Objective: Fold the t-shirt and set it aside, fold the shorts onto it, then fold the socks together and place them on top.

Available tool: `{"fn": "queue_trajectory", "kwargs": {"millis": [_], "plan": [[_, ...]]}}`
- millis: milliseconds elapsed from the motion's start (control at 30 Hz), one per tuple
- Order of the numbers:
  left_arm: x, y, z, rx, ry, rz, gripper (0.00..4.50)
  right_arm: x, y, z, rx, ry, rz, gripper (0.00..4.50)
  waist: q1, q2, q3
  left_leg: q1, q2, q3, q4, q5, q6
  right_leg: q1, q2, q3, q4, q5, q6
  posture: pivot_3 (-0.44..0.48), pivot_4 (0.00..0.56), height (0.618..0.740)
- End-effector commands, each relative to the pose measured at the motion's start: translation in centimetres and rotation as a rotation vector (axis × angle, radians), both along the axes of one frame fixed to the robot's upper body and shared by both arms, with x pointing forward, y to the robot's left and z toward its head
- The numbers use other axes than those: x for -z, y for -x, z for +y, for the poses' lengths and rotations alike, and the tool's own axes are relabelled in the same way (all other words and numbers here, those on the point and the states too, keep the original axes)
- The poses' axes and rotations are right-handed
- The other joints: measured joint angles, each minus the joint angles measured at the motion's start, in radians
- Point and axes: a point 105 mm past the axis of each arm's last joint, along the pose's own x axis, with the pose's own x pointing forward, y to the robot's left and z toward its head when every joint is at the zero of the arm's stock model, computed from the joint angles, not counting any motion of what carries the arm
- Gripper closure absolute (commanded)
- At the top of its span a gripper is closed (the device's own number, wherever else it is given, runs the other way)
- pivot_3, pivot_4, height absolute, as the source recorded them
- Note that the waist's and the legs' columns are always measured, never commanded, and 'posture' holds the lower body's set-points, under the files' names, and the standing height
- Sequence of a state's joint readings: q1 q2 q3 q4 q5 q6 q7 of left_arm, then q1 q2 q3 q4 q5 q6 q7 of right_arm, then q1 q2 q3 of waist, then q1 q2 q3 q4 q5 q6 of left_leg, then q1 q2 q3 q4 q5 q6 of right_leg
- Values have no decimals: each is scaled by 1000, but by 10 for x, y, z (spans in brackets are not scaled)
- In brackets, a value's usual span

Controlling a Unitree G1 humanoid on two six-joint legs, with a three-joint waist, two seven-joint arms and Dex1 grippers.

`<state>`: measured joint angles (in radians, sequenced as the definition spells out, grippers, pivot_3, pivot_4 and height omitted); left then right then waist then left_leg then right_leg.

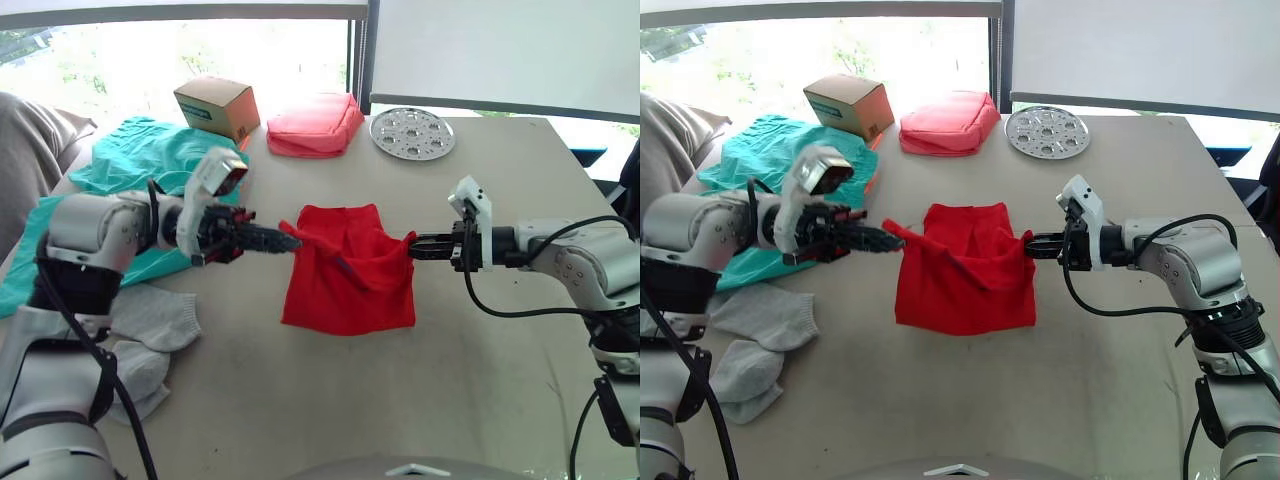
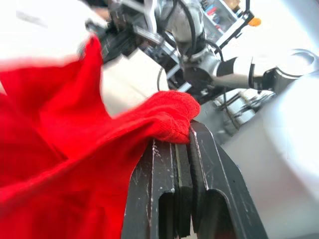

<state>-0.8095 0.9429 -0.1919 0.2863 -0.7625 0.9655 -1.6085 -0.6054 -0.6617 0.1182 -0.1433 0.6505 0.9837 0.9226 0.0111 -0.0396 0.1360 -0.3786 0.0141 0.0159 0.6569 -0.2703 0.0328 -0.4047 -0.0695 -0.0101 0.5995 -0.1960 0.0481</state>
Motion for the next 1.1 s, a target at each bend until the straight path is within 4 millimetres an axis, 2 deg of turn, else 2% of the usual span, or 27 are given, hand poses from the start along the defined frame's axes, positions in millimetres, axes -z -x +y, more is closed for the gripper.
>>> {"fn": "queue_trajectory", "kwargs": {"millis": [33, 133, 267, 500, 633, 700, 800, 900, 1000, 1100], "plan": [[46, -33, 33, -203, -220, -4, 4500, -5, -8, -6, 49, 15, -30, 4421, 0, 0, 0, 0, -1, 0, 0, 0, 0, 0, 0, 0, 1, 0, 0, 0, 150, 739], [77, -46, 53, -300, -369, 11, 4500, -2, -15, -5, 86, 21, -28, 4421, -1, -1, 0, -1, -1, 0, 0, 0, 0, -1, 0, 1, 3, 1, 1, 0, 150, 739], [93, -53, 59, -356, -422, 39, 4500, 2, -22, -2, 125, 26, -16, 4421, 3, -3, 0, -6, -1, -1, 1, 0, 0, -6, 0, 1, 7, 2, 4, 0, 150, 739], [71, -62, 49, -379, -267, 13, 4500, 7, -36, -3, 198, 62, 0, 4421, 0, -4, -1, -7, -2, -2, 3, 0, 0, -6, 0, 1, 8, 2, 4, 0, 150, 739], [43, -69, 43, -435, -74, 61, 4500, -10, -35, 6, 150, -46, 37, 4421, -2, -3, 0, -7, -2, -2, 3, 0, 0, -6, 0, 1, 8, 3, 4, 0, 150, 739], [52, -74, 49, -499, -116, 81, 4500, -12, -45, 6, 196, -62, 57, 4421, -5, -3, 0, -7, -2, -2, 3, 0, 0, -6, 0, 1, 8, 3, 4, 0, 150, 739], [74, -77, 56, -543, -249, 16, 4500, 9, -56, -2, 276, 43, 59, 4421, -8, -4, -1, -5, -3, -2, 3, 0, 0, -5, -1, 1, 9, 3, 4, 0, 150, 739], [74, -80, 57, -568, -238, -31, 4500, 16, -55, -2, 274, 42, 81, 4421, -7, -4, -1, -6, -3, -3, 2, 0, 0, -5, -1, 1, 9, 3, 4, 0, 150, 739], [78, -68, 56, -529, -240, -137, 3417, 23, -50, -4, 273, 44, 53, 3444, -12, -3, -1, -7, -3, -3, 2, 0, 0, -6, -1, 1, 9, 3, 4, 0, 150, 739], [79, -57, 61, -542, -261, -332, 1948, 25, -44, -7, 306, 58, -46, 1949, -18, -3, -1, -6, -2, -6, 2, 0, 0, -6, -2, 2, 9, 3, 4, 0, 150, 739]]}}
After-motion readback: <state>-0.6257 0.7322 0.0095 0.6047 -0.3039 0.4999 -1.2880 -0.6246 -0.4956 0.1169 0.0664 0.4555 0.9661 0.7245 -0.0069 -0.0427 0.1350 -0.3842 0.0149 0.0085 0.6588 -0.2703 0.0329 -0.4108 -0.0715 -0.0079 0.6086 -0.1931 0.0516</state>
